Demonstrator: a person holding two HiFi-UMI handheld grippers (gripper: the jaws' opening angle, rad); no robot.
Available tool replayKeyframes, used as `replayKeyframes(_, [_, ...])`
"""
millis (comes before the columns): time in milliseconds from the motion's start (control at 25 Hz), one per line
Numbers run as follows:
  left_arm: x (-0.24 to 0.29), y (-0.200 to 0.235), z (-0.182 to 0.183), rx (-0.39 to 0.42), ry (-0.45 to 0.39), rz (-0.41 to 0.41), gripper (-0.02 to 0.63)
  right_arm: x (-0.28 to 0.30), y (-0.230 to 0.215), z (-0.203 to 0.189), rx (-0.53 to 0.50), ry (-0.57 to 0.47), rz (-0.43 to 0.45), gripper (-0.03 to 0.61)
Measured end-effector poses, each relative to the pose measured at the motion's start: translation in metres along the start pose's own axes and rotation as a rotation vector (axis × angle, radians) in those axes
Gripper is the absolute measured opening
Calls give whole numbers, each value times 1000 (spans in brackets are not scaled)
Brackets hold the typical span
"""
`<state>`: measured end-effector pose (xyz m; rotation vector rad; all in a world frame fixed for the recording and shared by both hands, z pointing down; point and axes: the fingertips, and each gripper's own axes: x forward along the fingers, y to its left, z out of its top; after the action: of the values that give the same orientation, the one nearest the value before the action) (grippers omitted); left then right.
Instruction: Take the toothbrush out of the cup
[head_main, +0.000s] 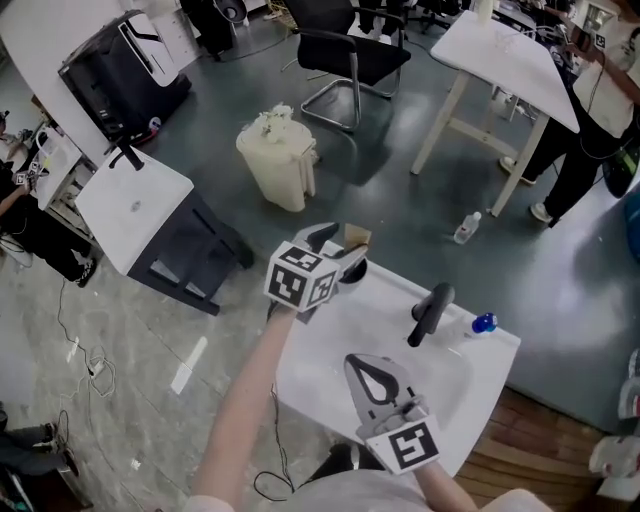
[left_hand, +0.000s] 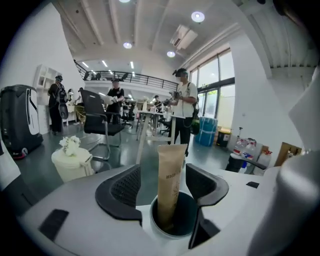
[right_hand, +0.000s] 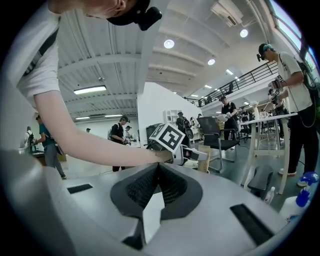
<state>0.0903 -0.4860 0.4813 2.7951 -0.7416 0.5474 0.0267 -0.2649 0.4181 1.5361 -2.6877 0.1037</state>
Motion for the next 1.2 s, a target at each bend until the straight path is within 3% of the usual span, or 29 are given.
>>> replayKeyframes(200, [8,-1,0,-5,-3,-21,251,-1,-11,-5,23,7,-15,11])
replayKeyframes(640, [3,-8,-1,54,4,17,67,-1,-11,-9,23,2,-16,11])
replayKeyframes(880, [-9,-16,13,48,-26,14,60,-2,-6,0,14,-17,-9,12])
replayKeyframes(1200, [-54,-30,63,42,-155,37,57,-8,1,9,-11,-35,-12,11])
